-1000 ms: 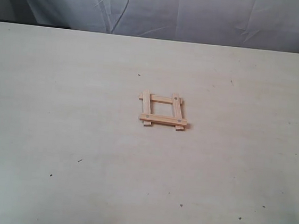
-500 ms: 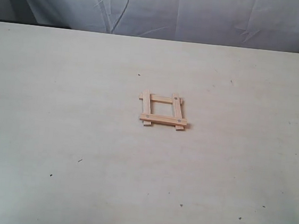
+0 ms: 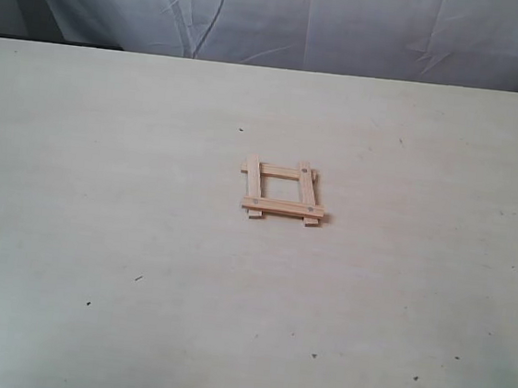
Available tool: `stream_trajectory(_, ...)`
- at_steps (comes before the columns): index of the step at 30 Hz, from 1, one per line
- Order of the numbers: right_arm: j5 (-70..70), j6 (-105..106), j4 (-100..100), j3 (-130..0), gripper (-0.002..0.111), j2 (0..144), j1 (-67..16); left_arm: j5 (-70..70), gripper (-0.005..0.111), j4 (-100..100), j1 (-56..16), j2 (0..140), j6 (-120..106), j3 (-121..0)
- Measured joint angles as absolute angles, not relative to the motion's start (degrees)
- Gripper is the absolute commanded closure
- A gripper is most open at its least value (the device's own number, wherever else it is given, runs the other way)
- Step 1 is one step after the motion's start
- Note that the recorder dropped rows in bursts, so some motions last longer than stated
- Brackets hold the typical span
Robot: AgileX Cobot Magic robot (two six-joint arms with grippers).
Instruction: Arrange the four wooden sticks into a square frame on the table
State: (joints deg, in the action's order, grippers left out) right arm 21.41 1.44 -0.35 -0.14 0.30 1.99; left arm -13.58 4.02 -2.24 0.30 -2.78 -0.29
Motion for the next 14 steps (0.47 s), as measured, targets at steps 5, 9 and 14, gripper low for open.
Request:
stream_trajectory(5,21.4,1.4,-0.3,-0.1,0.108,0.3,2.0,-13.6,0.107,4.0,-1.9,0.3,-2.8,-0.3)
stream_trajectory(9,21.4,1.4,-0.3,-0.1,0.108,0.3,2.0,-13.6,0.107,3.5,0.0,0.3,-2.8,-0.3)
stream_trajectory(14,21.4,1.4,-0.3,-0.1,0.108,0.3,2.0,-13.6,0.107,3.1,0.1,0.3,-2.8,-0.3)
